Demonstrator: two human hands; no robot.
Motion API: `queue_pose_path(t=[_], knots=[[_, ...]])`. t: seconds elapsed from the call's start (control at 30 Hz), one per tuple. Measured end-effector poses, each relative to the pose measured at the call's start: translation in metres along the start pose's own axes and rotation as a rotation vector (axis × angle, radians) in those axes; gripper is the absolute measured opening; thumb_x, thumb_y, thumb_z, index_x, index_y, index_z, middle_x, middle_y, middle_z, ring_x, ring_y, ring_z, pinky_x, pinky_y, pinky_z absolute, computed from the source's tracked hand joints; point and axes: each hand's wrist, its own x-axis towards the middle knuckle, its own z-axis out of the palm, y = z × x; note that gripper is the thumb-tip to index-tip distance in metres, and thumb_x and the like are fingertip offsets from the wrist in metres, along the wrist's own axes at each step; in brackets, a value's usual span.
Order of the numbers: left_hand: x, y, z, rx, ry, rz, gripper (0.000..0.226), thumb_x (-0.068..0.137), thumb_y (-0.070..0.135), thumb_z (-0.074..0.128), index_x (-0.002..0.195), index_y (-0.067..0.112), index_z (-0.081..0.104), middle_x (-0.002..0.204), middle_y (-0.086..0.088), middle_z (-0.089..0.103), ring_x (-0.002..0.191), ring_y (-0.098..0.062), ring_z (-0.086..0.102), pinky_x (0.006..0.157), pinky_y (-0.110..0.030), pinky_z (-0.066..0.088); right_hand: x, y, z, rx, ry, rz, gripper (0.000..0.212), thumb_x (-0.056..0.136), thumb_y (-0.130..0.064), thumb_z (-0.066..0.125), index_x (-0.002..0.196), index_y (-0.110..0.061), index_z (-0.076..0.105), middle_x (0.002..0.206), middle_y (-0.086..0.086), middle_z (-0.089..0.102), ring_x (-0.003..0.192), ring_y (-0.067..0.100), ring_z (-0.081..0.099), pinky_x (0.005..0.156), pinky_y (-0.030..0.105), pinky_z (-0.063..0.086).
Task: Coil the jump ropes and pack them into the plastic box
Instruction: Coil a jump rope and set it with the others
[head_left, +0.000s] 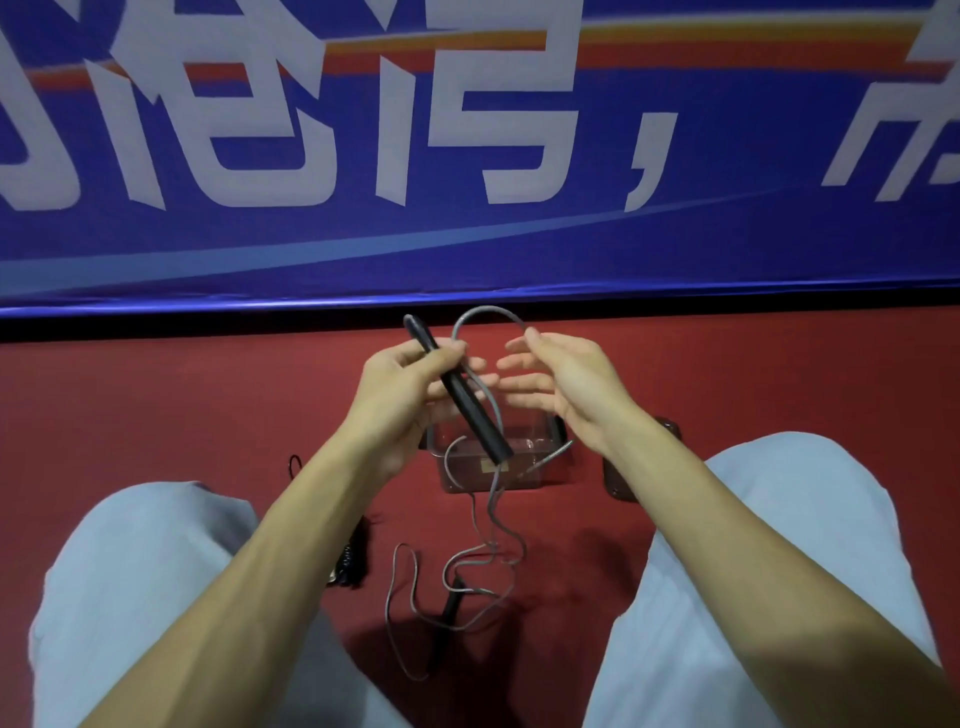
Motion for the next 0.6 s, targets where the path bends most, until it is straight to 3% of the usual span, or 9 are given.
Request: queue_pose_path(t=[0.07, 0.13, 0.2, 0.27, 0.37, 0.47, 0.53, 0.6], knots=[[0.001, 0.003, -0.002, -0.112, 0.052, -0.015, 0.006, 0.094, 0.004, 0.058, 0.091, 0.002, 0.062, 0.083, -0.013, 0.072, 0.082, -0.030, 0.073, 0.066, -0.032, 0.062, -0.002, 0.005, 0.003, -0.213, -0.075, 0.010, 0.018, 0.100, -0.008, 0.046, 0.102, -0.005, 0.064, 0.091, 0.009, 0.070, 0.074, 0.016, 0.069, 0.062, 0.028, 0.058], [0.002, 0.006, -0.004, -0.253, 0.079, -0.040, 0.009, 0.094, 0.005, 0.058, 0.099, -0.002, 0.060, 0.087, -0.016, 0.072, 0.085, -0.029, 0.074, 0.064, -0.031, 0.061, -0.003, 0.010, 0.005, -0.371, -0.186, 0.044, 0.028, 0.093, 0.008, 0.043, 0.104, -0.006, 0.065, 0.085, 0.003, 0.070, 0.069, 0.007, 0.068, 0.060, 0.022, 0.055], [0.003, 0.009, -0.007, -0.390, 0.109, -0.057, 0.012, 0.095, 0.006, 0.058, 0.100, -0.004, 0.060, 0.092, -0.017, 0.071, 0.086, -0.029, 0.074, 0.062, -0.029, 0.060, -0.004, 0.016, 0.006, -0.486, -0.347, 0.068, 0.036, 0.088, 0.015, 0.041, 0.104, -0.007, 0.065, 0.087, 0.001, 0.071, 0.074, 0.006, 0.067, 0.071, 0.023, 0.056], [0.004, 0.011, -0.011, -0.509, 0.125, -0.046, 0.009, 0.095, 0.007, 0.058, 0.097, -0.002, 0.059, 0.093, -0.017, 0.071, 0.085, -0.029, 0.074, 0.063, -0.029, 0.060, -0.004, 0.021, 0.005, -0.680, -0.494, 0.060, 0.034, 0.087, 0.012, 0.047, 0.103, -0.011, 0.067, 0.094, -0.001, 0.071, 0.080, 0.005, 0.063, 0.080, 0.025, 0.052], [0.006, 0.013, -0.017, -0.630, 0.155, -0.009, 0.015, 0.096, 0.007, 0.057, 0.106, -0.004, 0.057, 0.097, -0.018, 0.071, 0.087, -0.028, 0.074, 0.066, -0.030, 0.060, -0.005, 0.030, 0.003, -0.809, -0.638, 0.143, 0.021, 0.092, 0.001, 0.055, 0.103, -0.010, 0.068, 0.078, -0.012, 0.064, 0.067, -0.003, 0.056, 0.070, 0.019, 0.047], [0.009, 0.013, -0.021, -0.676, 0.193, 0.032, 0.023, 0.095, 0.006, 0.058, 0.114, -0.006, 0.054, 0.088, -0.017, 0.074, 0.088, -0.029, 0.074, 0.068, -0.033, 0.061, -0.005, 0.031, 0.003, -0.866, -0.628, 0.058, 0.009, 0.093, -0.008, 0.061, 0.093, -0.011, 0.069, 0.084, -0.004, 0.066, 0.075, 0.005, 0.058, 0.076, 0.021, 0.046], [0.009, 0.012, -0.020, -0.648, 0.214, 0.050, 0.023, 0.096, 0.007, 0.058, 0.114, -0.006, 0.054, 0.087, -0.017, 0.074, 0.090, -0.029, 0.073, 0.071, -0.034, 0.061, 0.001, 0.030, 0.002, -1.018, -0.517, -0.126, 0.010, 0.090, -0.013, 0.063, 0.086, -0.020, 0.068, 0.085, -0.010, 0.069, 0.079, 0.001, 0.060, 0.080, 0.020, 0.044], [0.009, 0.010, -0.019, -0.559, 0.239, 0.058, 0.024, 0.097, 0.009, 0.057, 0.117, -0.005, 0.054, 0.095, -0.019, 0.074, 0.093, -0.029, 0.073, 0.075, -0.035, 0.061, 0.004, 0.027, 0.000, -1.094, -0.346, -0.195, 0.009, 0.089, -0.017, 0.065, 0.087, -0.026, 0.066, 0.084, -0.013, 0.072, 0.082, 0.000, 0.063, 0.083, 0.023, 0.047]])
